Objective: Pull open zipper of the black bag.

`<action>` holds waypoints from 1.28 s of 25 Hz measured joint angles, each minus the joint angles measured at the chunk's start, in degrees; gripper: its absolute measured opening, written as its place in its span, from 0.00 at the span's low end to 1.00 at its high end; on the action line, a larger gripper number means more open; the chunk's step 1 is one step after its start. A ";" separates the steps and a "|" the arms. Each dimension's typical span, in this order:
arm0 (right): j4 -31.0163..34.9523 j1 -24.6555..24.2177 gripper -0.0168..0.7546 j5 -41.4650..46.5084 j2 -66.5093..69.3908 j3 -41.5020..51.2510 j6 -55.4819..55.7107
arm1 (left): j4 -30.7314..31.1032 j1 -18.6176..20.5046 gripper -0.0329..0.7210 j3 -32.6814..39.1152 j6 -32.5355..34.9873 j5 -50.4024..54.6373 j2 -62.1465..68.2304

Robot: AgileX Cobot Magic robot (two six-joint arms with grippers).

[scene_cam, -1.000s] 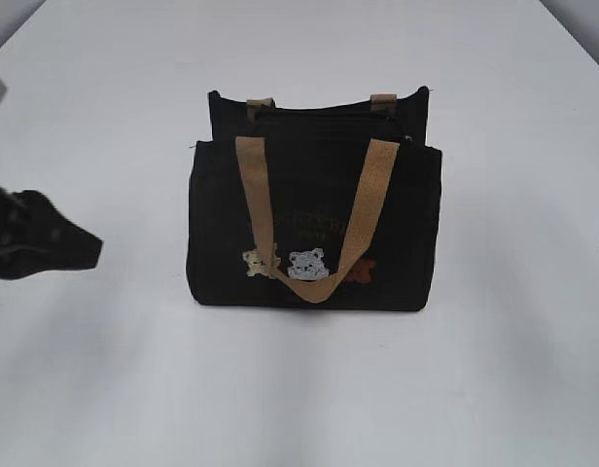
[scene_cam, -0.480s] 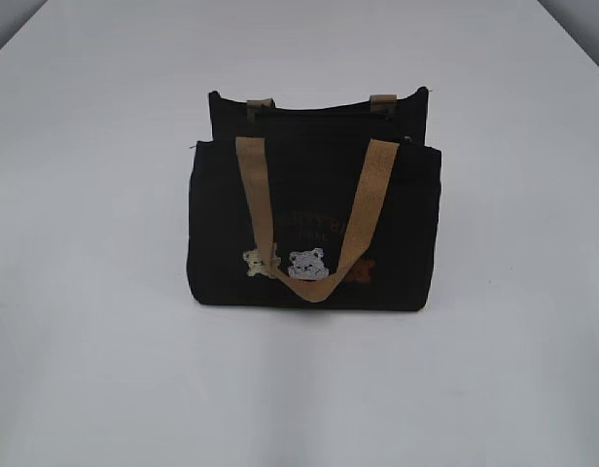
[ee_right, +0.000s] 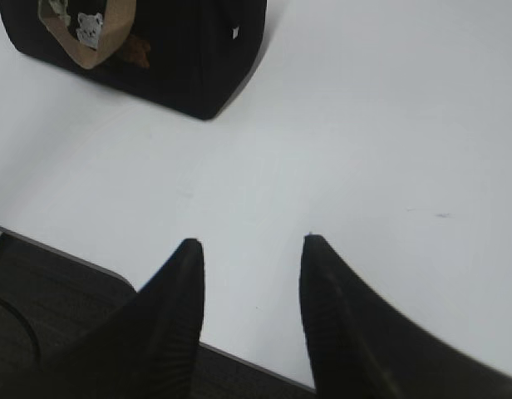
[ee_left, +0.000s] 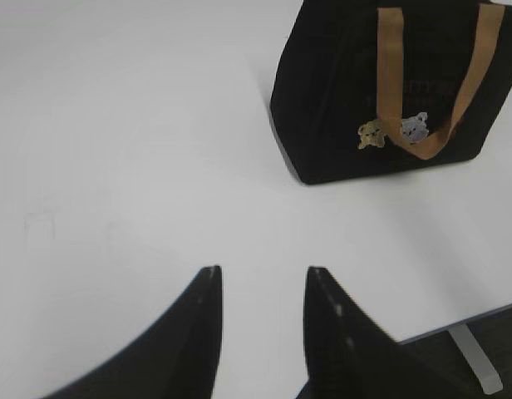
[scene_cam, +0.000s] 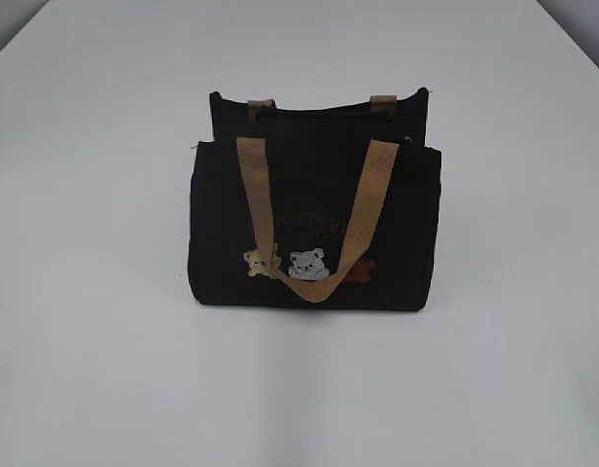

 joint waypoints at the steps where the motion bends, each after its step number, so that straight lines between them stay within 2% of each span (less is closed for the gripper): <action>1: 0.00 0.00 0.42 0.00 -1.04 0.02 0.00 | 0.00 0.00 0.38 0.00 0.00 -0.07 -0.56; 24: 0.06 -0.44 0.38 -0.18 -2.72 0.14 0.00 | -0.13 0.65 0.36 0.04 0.00 -0.57 -0.84; 27: 0.15 -4.82 0.38 -0.24 -2.72 0.14 0.00 | -0.17 6.16 0.36 0.04 0.00 -0.57 -0.84; 30: 0.22 -11.09 0.38 -0.24 -2.72 0.14 0.00 | -0.14 14.80 0.36 0.04 0.00 -0.57 -0.84; 32: 0.22 -13.84 0.38 -0.24 -2.72 0.14 0.00 | -0.19 17.82 0.36 0.04 0.00 -0.57 -0.84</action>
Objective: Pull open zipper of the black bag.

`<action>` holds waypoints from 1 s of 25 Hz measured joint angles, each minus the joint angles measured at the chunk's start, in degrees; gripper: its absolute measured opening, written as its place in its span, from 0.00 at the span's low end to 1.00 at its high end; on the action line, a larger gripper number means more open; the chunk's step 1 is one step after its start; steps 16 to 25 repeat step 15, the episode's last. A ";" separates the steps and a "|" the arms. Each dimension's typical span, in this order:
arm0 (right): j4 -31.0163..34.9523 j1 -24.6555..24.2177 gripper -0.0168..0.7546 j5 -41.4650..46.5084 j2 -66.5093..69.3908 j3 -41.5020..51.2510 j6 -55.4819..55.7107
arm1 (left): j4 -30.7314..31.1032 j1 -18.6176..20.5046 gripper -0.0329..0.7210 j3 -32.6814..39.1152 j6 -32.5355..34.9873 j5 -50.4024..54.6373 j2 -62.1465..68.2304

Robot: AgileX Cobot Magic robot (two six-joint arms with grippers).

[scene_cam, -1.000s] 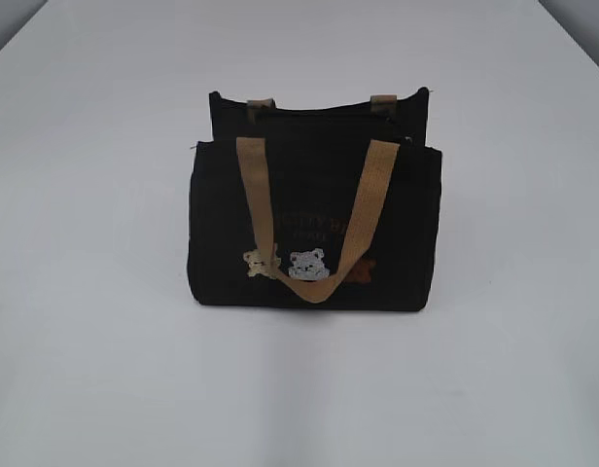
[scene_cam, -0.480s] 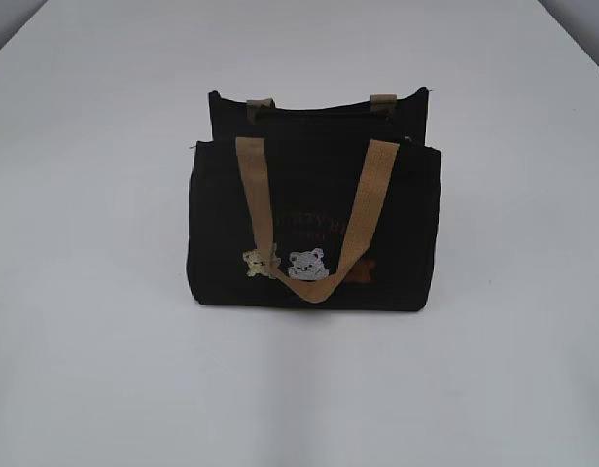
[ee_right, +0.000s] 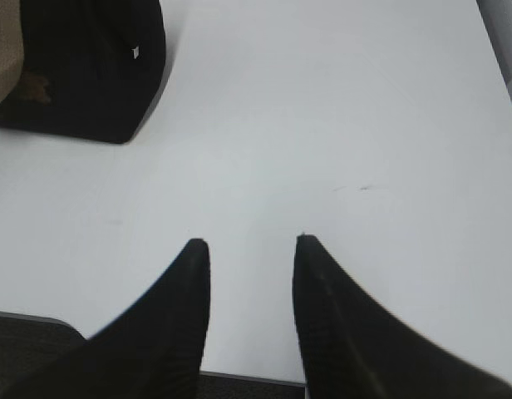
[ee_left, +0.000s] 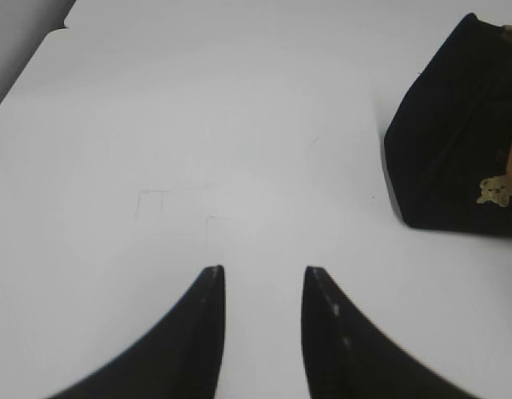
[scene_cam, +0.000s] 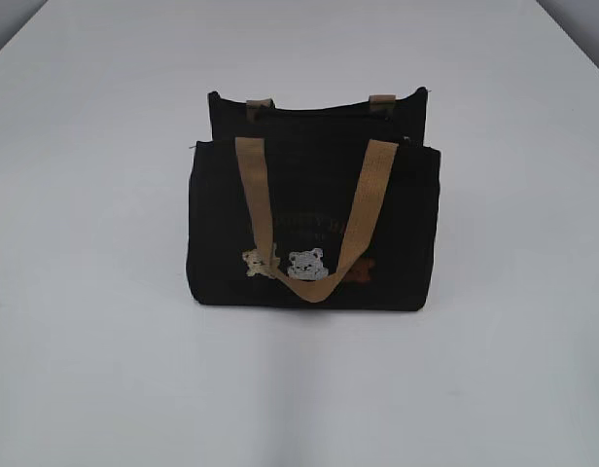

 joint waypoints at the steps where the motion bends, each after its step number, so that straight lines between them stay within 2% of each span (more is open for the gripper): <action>1: 0.05 -0.53 0.38 0.00 0.00 0.00 0.00 | 0.00 0.41 0.36 0.00 0.00 0.00 0.00; 25: 0.23 -0.98 0.38 0.00 0.00 0.00 0.00 | 0.00 -0.12 0.36 0.00 0.00 0.00 0.00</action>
